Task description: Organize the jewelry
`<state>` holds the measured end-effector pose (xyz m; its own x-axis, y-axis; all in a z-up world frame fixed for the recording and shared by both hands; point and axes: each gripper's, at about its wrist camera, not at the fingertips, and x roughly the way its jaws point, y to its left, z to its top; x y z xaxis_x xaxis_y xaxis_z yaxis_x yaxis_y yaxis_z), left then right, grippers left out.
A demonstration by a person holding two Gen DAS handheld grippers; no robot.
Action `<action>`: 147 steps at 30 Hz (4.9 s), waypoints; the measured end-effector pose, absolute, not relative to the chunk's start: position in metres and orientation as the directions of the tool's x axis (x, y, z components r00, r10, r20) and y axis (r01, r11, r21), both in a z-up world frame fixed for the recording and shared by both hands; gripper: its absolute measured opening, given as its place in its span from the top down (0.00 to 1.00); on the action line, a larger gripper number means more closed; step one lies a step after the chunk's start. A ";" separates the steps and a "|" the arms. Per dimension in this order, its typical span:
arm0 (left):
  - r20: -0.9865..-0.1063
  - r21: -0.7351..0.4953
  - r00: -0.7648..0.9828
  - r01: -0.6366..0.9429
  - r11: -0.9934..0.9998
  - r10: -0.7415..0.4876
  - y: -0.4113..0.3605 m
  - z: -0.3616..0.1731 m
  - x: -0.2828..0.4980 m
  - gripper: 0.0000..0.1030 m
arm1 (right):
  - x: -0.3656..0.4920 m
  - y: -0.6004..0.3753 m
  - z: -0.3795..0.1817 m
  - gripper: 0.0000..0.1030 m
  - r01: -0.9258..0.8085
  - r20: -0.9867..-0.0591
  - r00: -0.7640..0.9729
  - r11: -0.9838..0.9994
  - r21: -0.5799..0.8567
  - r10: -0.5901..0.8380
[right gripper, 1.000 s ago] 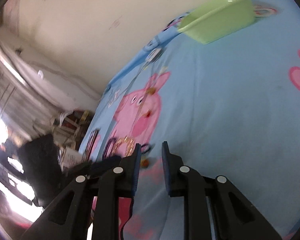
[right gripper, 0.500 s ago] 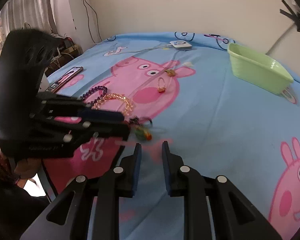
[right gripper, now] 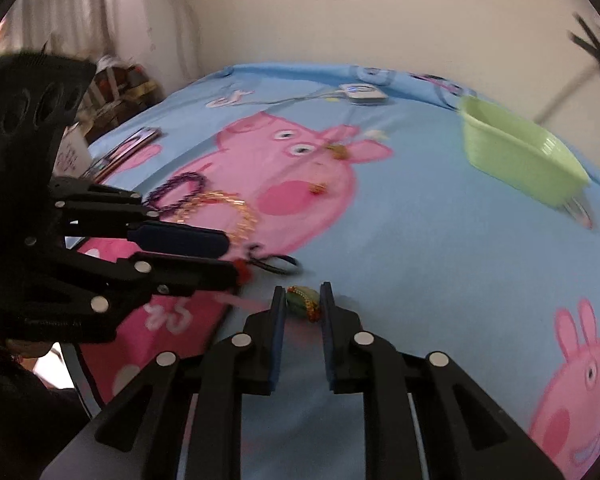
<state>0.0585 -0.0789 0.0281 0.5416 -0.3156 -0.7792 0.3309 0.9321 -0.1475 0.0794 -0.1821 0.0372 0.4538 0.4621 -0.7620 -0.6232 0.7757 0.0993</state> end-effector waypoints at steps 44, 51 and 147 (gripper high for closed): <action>-0.718 -0.454 0.478 0.228 0.861 -0.505 -0.118 0.110 0.290 0.58 | 0.248 -0.340 0.106 0.88 -0.288 -0.494 0.680 0.817 0.499 0.541; -0.667 -0.405 0.607 0.191 0.894 -0.432 -0.019 0.126 0.197 0.58 | 0.207 -0.288 0.082 0.88 -0.358 -0.553 0.556 0.780 0.514 0.620; -0.770 -0.104 0.605 0.194 0.975 -0.203 -0.115 0.102 0.263 0.58 | 0.254 -0.305 0.077 0.90 -0.240 -0.467 0.685 0.778 0.580 0.559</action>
<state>0.2626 -0.1149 0.1024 0.6045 -0.2026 -0.7704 0.1945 0.9754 -0.1039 0.2536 -0.3051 0.0768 0.6848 0.5592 -0.4671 -0.2400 0.7784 0.5800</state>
